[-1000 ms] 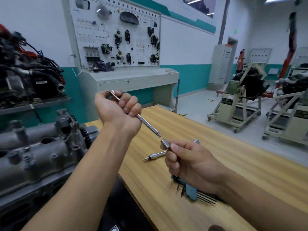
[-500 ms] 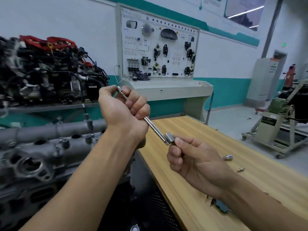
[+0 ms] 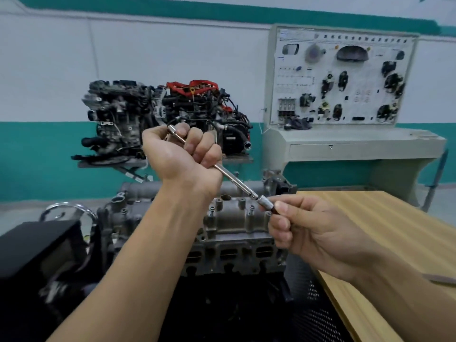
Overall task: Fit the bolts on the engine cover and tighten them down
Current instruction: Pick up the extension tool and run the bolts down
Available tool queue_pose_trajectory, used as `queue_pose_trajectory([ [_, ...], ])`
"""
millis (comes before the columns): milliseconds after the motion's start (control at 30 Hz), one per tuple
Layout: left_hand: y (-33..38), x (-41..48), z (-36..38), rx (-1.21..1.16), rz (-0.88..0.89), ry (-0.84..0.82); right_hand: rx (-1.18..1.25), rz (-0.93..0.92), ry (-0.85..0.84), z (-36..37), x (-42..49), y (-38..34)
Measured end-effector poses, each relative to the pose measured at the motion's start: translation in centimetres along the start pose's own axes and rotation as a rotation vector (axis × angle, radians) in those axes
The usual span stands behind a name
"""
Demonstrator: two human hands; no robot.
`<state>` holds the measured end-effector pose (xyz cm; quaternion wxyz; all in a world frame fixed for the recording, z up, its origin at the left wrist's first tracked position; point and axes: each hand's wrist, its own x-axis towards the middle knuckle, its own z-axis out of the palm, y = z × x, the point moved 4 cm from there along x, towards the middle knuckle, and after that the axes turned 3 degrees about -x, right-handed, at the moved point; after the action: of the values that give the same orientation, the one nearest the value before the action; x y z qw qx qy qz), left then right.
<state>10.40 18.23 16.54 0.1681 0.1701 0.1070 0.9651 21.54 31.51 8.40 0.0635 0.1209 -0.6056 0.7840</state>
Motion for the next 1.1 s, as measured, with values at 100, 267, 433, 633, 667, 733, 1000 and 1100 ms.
queue_pose_trajectory([
  [100,1.0,0.2,-0.4,0.033,0.027,-0.003,0.014,0.002,-0.003,0.9,1.0,0.5],
  [267,1.9,1.4,0.0,0.046,0.067,-0.015,-0.013,-0.085,0.063,1.6,2.4,0.3],
  [433,1.1,3.1,1.0,0.104,0.042,-0.004,-0.101,-0.236,0.212,1.6,3.0,0.3],
  [633,-0.1,5.0,1.3,0.103,0.002,-0.001,-0.123,-0.262,0.233,0.8,3.5,-0.1],
  [667,-0.3,5.3,1.4,0.101,-0.005,-0.005,-0.091,-0.253,0.211,0.7,3.7,-0.1],
  [733,-0.8,5.9,1.6,0.109,-0.024,-0.009,-0.033,-0.236,0.172,0.5,4.2,-0.1],
  [1000,-2.8,7.5,2.0,0.300,-0.079,0.006,-0.011,-0.206,0.206,-0.8,5.1,0.5],
  [1100,-3.4,8.0,2.0,0.304,-0.151,-0.035,0.020,-0.201,0.159,-0.6,5.2,0.9],
])
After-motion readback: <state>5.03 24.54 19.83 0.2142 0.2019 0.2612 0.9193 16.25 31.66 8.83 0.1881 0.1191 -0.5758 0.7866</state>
